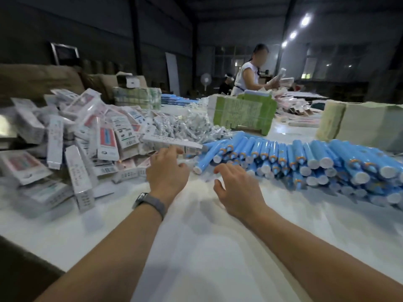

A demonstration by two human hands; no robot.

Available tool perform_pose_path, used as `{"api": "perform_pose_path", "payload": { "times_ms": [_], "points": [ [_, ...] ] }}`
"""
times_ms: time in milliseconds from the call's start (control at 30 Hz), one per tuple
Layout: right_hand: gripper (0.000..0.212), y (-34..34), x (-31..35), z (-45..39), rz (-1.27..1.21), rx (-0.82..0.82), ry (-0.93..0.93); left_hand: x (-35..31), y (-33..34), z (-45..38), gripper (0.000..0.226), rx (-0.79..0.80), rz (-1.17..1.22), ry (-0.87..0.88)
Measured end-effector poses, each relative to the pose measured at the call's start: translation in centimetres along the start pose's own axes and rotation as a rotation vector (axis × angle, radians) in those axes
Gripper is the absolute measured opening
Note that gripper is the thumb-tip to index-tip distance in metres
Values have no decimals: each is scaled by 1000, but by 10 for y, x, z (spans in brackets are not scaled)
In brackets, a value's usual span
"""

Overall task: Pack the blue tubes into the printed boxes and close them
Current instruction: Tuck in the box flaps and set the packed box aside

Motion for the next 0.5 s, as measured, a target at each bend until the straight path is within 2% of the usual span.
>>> {"api": "perform_pose_path", "payload": {
  "times_ms": [167,267,367,500],
  "points": [
    [20,4,0,-1,1,11,-16,42,4,-21,52,220,-512,-151],
    [19,4,-1,-2,-1,7,-9,45,5,-23,46,191,-697,-114],
    [20,5,-2,-2,-2,17,-3,31,4,-25,53,185,-721,-46],
    [23,6,-5,-3,-10,47,14,17,-7,-23,67,269,-400,-82]
  ]
}}
Point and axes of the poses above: each hand's wrist, its own z-axis away from the middle knuckle, its own y-axis out of the palm, x = y × z, the point moved 7 cm from there along -z, towards the middle knuckle, and after that the axes turned 8 degrees about x, right-handed, at the moved point
